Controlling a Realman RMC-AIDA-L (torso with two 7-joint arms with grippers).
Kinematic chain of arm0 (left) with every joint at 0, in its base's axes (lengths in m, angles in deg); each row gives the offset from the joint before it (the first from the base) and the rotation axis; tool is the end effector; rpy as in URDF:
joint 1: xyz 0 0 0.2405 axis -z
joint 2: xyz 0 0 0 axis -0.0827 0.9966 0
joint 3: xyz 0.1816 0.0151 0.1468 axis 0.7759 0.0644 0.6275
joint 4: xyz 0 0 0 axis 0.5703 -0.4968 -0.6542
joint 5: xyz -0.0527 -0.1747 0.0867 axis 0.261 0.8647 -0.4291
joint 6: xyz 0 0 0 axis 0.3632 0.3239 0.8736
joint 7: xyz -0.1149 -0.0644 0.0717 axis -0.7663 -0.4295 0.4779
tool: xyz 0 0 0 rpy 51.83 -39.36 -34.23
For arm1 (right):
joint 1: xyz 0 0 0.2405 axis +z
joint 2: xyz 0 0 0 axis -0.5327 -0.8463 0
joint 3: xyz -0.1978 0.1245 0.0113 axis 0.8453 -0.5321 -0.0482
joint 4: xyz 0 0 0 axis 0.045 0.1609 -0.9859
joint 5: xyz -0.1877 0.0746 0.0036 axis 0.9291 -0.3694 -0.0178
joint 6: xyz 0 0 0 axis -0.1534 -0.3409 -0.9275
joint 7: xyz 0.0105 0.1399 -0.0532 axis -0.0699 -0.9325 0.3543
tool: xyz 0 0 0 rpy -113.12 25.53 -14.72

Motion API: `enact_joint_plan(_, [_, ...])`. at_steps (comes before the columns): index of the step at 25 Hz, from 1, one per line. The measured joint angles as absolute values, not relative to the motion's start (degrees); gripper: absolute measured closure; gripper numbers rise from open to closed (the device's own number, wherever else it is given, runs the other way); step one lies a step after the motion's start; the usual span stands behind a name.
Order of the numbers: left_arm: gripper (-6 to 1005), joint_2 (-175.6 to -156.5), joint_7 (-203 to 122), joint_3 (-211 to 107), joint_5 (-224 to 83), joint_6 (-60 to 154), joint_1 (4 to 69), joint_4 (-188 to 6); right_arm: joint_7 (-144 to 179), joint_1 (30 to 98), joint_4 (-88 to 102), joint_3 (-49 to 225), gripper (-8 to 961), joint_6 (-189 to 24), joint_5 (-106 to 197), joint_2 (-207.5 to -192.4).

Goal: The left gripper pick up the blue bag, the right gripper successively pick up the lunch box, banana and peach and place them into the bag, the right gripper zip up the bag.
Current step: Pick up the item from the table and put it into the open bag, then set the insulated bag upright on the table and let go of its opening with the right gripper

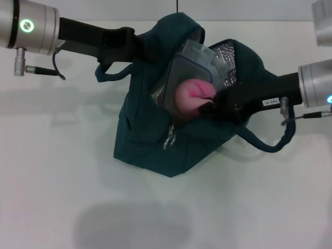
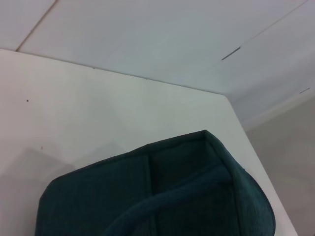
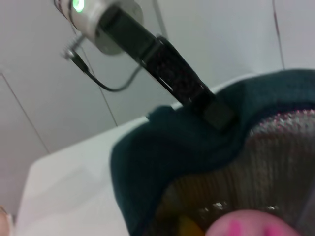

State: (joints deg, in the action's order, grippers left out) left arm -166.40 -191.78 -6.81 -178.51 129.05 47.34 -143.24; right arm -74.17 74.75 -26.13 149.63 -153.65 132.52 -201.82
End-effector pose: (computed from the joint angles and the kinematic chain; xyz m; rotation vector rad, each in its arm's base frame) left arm -0.1503 0.3747 0.0421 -2.5083 -1.6882 -0.4873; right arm 0.1547 0.3582 -0.0255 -2.9762 0.5423 0.5218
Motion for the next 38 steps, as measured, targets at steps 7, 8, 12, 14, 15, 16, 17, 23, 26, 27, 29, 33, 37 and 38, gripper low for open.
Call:
enact_joint_plan(7, [947, -166.35, -191.5, -6.8, -178.8, 128.7, 47.5, -143.2, -75.6, 74.5, -28.7, 145.3, 898, -158.8, 132.3, -201.59])
enact_joint_plan(8, [947, -166.35, -191.5, -6.8, -178.8, 128.7, 47.5, -143.2, -75.7, 74.3, -29.1, 144.5, 859, -159.4, 132.3, -201.61])
enact_joint_plan(12, [947, -166.35, -191.4, -6.8, -178.9, 128.7, 47.4, -143.2, -75.8, 74.1, -29.3, 142.1, 705, -160.1, 132.4, -201.56])
enact_joint_plan(14, [947, -166.35, -191.4, -6.8, -178.9, 128.7, 47.4, -143.2, -75.8, 73.9, -29.3, 141.4, 636, -160.2, 132.6, -201.54])
enact_joint_plan(15, [946, -166.35, -191.4, -6.8, -178.9, 128.7, 47.4, -143.2, -75.8, 73.9, -29.3, 141.3, 601, -160.3, 132.7, -201.51])
enact_joint_plan(16, [946, -166.35, -191.4, -6.8, -178.9, 128.7, 47.4, -143.2, -75.8, 73.9, -29.2, 141.3, 567, -160.3, 132.9, -201.50])
enact_joint_plan(17, [946, -166.36, -191.4, -6.8, -178.9, 128.7, 47.4, -143.2, -75.8, 73.9, -29.1, 141.3, 533, -160.5, 132.8, -201.49])
enact_joint_plan(23, [946, -166.36, -191.3, -6.8, -179.0, 128.6, 47.4, -143.2, -73.0, 69.1, -32.1, 136.0, 389, -166.8, 126.8, -201.90])
enact_joint_plan(26, [946, -166.36, -191.0, -6.8, -179.0, 128.6, 47.1, -143.2, -67.4, 64.0, -32.3, 129.2, 391, -170.5, 121.4, -201.75])
enact_joint_plan(27, [946, -166.38, -190.9, -6.8, -179.0, 128.6, 47.0, -143.2, -65.8, 62.5, -31.9, 127.6, 392, -170.6, 120.3, -201.57])
enact_joint_plan(29, [946, -166.46, -190.8, -6.9, -179.0, 128.6, 46.8, -143.2, -63.7, 59.8, -31.4, 125.7, 393, -169.9, 119.3, -201.10])
enact_joint_plan(33, [946, -166.52, -190.8, -6.9, -178.8, 128.6, 46.3, -143.2, -60.6, 55.9, -29.6, 125.8, 395, -164.8, 120.1, -200.82])
enact_joint_plan(37, [946, -166.51, -190.7, -6.9, -178.7, 128.6, 45.7, -143.2, -57.1, 55.2, -25.3, 126.1, 395, -159.8, 122.6, -201.43])
enact_joint_plan(38, [946, -166.52, -190.7, -6.9, -178.6, 128.6, 45.7, -143.1, -56.4, 55.6, -24.0, 126.2, 395, -159.0, 122.9, -201.50])
